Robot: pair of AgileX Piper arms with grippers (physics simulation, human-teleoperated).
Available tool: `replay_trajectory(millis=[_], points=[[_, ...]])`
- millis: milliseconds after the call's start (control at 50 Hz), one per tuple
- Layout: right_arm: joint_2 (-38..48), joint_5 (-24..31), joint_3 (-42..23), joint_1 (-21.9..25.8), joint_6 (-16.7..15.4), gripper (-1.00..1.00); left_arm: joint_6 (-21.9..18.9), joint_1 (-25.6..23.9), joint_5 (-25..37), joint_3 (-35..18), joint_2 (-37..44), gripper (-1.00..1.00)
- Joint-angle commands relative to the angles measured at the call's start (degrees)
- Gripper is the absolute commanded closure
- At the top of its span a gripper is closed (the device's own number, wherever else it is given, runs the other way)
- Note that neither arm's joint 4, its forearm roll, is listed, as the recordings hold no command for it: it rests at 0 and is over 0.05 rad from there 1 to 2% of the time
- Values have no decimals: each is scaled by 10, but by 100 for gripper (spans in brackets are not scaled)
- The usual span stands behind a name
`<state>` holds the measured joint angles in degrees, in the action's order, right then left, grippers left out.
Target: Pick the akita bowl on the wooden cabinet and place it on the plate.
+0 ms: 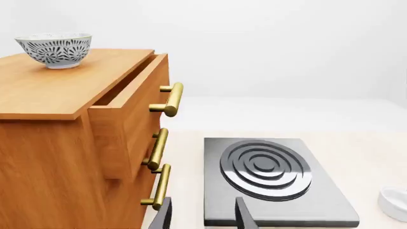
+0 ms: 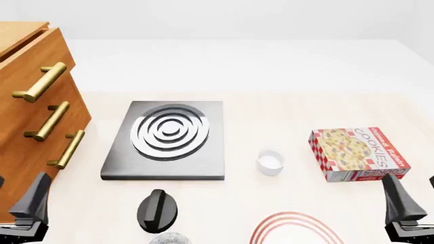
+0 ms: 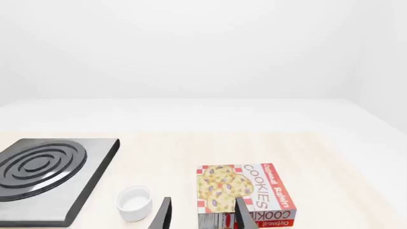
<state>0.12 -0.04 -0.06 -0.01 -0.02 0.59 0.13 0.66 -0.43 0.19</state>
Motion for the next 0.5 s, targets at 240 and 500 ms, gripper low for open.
replay_trajectory(millis=[240, 500], points=[[2, 2, -3, 0, 0, -100, 11, -3, 17, -13, 1, -100], [2, 1, -3, 0, 0, -100, 34, -2, 56, -43, 14, -100]])
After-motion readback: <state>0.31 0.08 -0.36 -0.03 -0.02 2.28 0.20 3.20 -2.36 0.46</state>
